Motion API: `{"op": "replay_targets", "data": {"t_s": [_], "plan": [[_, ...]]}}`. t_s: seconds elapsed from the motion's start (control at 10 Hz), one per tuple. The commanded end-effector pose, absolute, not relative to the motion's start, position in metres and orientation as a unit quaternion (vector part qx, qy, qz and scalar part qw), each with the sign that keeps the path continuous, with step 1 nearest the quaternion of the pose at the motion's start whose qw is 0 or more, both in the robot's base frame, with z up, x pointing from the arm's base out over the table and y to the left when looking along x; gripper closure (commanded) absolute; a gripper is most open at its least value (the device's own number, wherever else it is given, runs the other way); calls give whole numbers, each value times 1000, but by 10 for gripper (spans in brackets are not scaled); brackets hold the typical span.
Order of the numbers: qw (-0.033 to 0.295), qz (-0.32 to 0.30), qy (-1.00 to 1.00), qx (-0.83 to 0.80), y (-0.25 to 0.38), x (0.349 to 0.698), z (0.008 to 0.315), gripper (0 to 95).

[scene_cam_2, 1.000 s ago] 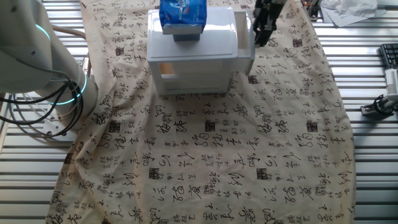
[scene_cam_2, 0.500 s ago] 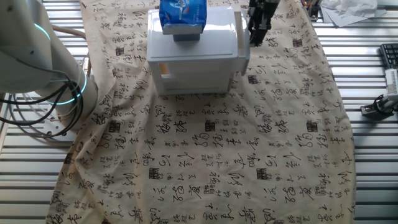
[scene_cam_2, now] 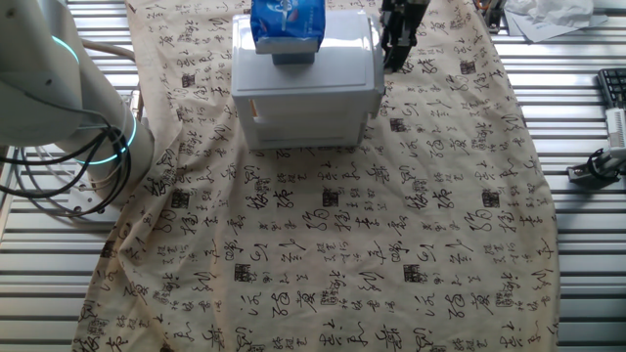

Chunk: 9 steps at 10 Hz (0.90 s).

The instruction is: Put things in the drawer

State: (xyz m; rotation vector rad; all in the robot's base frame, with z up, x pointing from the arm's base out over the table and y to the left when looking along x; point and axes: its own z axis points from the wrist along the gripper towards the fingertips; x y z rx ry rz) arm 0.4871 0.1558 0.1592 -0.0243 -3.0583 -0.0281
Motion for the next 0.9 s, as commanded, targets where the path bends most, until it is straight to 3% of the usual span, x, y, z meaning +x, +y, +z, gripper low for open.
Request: {"op": "replay_targets", "data": {"t_s": [0.1, 0.9], "plan": [[43, -10, -999, -4, 155, 483, 162, 380], [47, -12, -999, 4, 156, 471, 162, 380]]}}
